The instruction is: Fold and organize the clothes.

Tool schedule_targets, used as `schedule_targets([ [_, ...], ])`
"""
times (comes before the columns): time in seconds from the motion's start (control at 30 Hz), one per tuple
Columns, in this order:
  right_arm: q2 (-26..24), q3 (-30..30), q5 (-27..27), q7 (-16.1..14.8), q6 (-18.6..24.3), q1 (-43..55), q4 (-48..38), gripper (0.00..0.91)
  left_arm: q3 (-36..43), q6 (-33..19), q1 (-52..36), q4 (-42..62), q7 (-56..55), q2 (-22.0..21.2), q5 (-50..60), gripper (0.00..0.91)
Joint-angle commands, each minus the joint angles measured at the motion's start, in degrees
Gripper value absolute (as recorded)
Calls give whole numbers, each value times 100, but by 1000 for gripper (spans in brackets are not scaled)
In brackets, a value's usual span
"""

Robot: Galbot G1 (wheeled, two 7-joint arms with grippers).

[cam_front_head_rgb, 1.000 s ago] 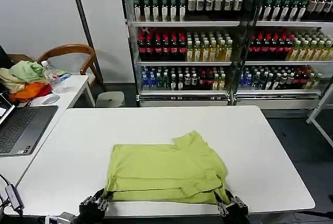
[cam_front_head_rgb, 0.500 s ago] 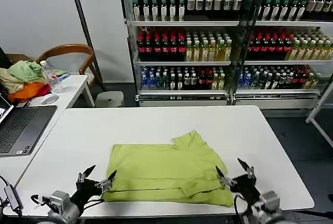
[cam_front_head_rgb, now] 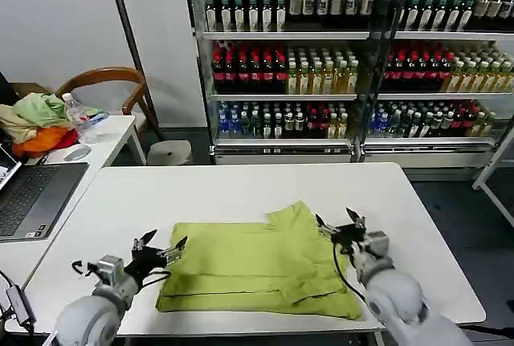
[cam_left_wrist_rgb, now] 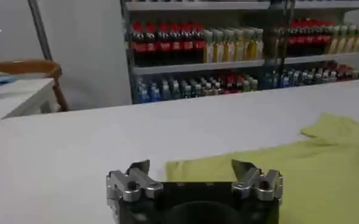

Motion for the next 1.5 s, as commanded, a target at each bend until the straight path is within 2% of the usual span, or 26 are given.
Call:
schedule_targets([
  [0.03, 809, -607, -4, -106, -202, 1267, -1680, 907, 796, 103, -1346, 1380, -29, -4, -89, 907],
  [0.4, 1165, -794, 20, -290, -16, 1476, -2226, 907, 802, 90, -1516, 1879, 13, -81, -95, 907],
  [0.77, 1138, -958, 24, -314, -69, 1423, -2240, 907, 838, 117, -1441, 1848, 61, -100, -130, 907],
  [0.8, 1133, -961, 44, -293, -79, 1416, -2231, 725, 842, 119, -1437, 1847, 67, -103, -135, 705],
  [0.83, 1132, -958, 63, -283, -82, 1401, -2211, 464, 842, 113, -1427, 1840, 74, -105, -137, 383],
  [0.87, 1125, -958, 74, -270, -83, 1388, -2189, 20, 839, 103, -1407, 1828, 95, -103, -152, 50],
  [0.9, 1119, -954, 97, -265, -90, 1379, -2166, 0, 839, 104, -1385, 1803, 116, -94, -155, 50],
  [1.5, 1091, -856, 158, -233, -98, 1388, -2027, 0, 839, 11, -1206, 1492, 252, -32, -309, 50],
])
